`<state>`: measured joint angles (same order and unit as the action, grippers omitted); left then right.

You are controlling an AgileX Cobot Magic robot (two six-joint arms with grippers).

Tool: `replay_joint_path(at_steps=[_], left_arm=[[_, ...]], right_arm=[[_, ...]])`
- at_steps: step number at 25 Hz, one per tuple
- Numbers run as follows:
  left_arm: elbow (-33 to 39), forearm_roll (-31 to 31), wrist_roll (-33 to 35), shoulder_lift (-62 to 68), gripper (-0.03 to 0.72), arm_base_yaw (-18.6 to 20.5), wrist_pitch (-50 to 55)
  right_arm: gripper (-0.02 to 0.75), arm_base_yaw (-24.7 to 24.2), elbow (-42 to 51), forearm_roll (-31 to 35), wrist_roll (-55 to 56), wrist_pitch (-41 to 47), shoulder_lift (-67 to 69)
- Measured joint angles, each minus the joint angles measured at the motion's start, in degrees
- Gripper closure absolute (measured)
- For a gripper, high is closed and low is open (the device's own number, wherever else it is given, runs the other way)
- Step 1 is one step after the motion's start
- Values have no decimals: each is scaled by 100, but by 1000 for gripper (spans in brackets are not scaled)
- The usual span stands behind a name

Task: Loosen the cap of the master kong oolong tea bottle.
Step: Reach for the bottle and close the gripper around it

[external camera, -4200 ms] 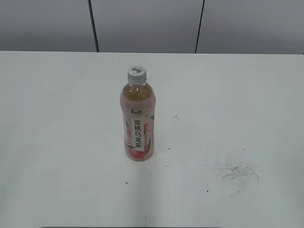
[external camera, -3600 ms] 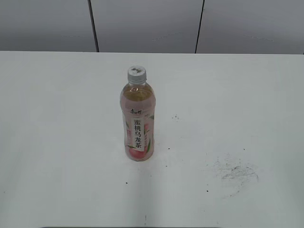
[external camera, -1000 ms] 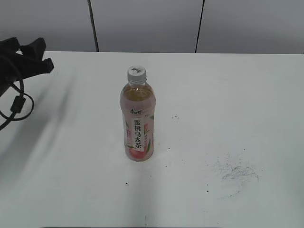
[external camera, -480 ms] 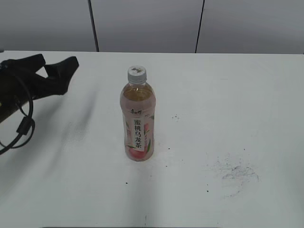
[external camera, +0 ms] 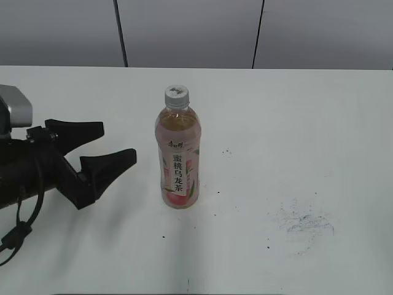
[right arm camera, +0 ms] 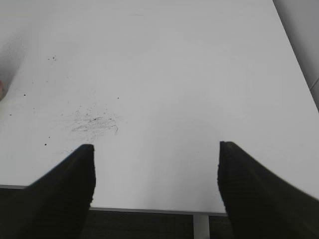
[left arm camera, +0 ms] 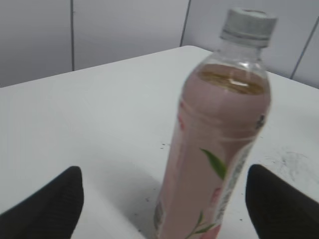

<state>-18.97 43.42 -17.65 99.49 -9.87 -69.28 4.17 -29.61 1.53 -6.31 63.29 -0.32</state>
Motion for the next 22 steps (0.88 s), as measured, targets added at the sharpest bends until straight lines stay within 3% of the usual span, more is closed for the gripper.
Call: replay_joint_path(at_steps=[4,8,12,22], left_arm=[[-99,269,-6,0,97,-302,0],[-273,28,-6,5,98,-592,0],[-400,-273,-6,9,99,-625,0],[-950,-89,-6,429,99,-907,0]], right_arm=[[164,0,0,0,0,0,0],[164,0,0,0,0,0,0],[164,0,0,0,0,0,0],[164,0,0,-11,0,0,0]])
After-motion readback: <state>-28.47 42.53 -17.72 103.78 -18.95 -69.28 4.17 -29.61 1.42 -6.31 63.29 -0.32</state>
